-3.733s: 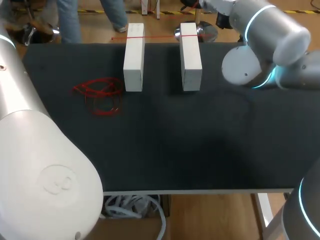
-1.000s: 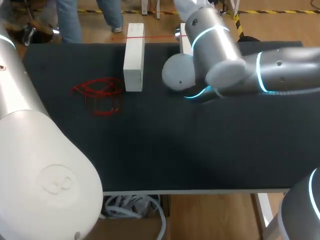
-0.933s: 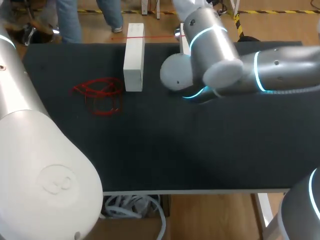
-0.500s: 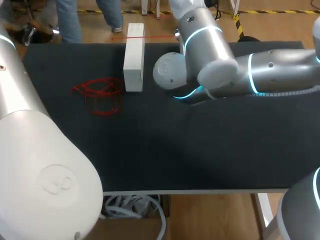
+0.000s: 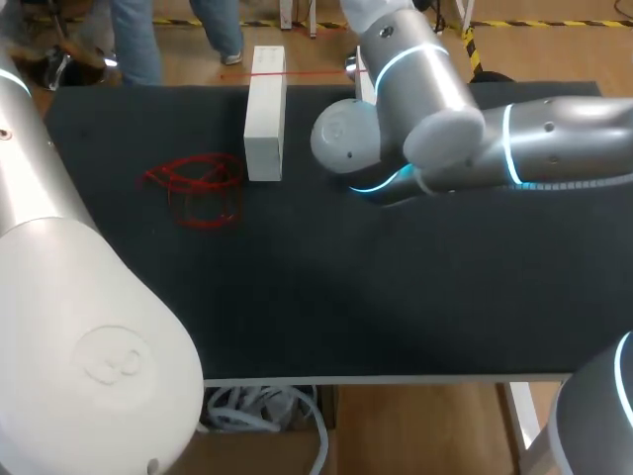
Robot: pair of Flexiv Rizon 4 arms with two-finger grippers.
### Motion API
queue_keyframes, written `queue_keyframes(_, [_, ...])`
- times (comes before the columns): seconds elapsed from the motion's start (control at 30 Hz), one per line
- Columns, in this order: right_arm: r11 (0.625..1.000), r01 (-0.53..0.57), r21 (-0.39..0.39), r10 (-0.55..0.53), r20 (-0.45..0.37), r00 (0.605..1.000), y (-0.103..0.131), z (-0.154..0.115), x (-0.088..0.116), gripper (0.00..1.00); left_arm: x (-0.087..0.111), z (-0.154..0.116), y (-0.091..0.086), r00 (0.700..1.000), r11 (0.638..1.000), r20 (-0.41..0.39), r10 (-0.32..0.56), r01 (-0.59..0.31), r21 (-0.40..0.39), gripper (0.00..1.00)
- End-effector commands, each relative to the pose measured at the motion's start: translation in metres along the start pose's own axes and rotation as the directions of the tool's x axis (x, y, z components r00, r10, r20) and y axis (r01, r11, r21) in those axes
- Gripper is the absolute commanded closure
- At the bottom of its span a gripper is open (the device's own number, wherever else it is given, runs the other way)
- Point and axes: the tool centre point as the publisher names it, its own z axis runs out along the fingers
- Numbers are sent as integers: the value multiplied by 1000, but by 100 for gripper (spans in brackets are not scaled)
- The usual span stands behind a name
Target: Grab the tape and strap the tape.
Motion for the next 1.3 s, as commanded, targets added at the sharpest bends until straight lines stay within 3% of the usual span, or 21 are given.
queue_keyframes(0.03, [1000, 0, 4, 0, -21, 1000, 2, -1, -5, 100, 0, -1, 0, 1000, 1000, -2, -1, 1, -3, 100])
queue_keyframes(0.23, [1000, 0, 4, 0, -21, 1000, 2, -1, -5, 100, 0, -1, 0, 1000, 1000, -2, -1, 1, -3, 100])
queue_keyframes(0.53, [979, 176, 105, -173, -37, 984, 7, -1, 2, 100, 0, -1, 0, 1000, 1000, -2, -1, 1, -3, 100])
queue_keyframes(0.67, [971, 228, 78, -222, -73, 972, 24, -1, 14, 100, 0, -1, 0, 1000, 1000, -2, -1, 1, -3, 100])
queue_keyframes(0.73, [945, 317, 84, -310, -89, 947, 27, -1, 18, 100, 0, -1, 0, 1000, 1000, -2, -1, 1, -3, 100])
queue_keyframes(0.77, [951, 298, 80, -291, -86, 953, 29, 0, 19, 100, 0, -1, 0, 1000, 1000, -2, -1, 1, -3, 100])
queue_keyframes(1.0, [923, 374, 86, -368, -80, 927, 31, -2, 12, 100, 0, -1, 0, 1000, 1000, -2, -1, 1, -3, 100])
queue_keyframes(1.3, [873, 487, 34, -475, -173, 863, 39, -14, 6, 100, 0, -1, 0, 1000, 1000, -2, -1, 1, -3, 100])
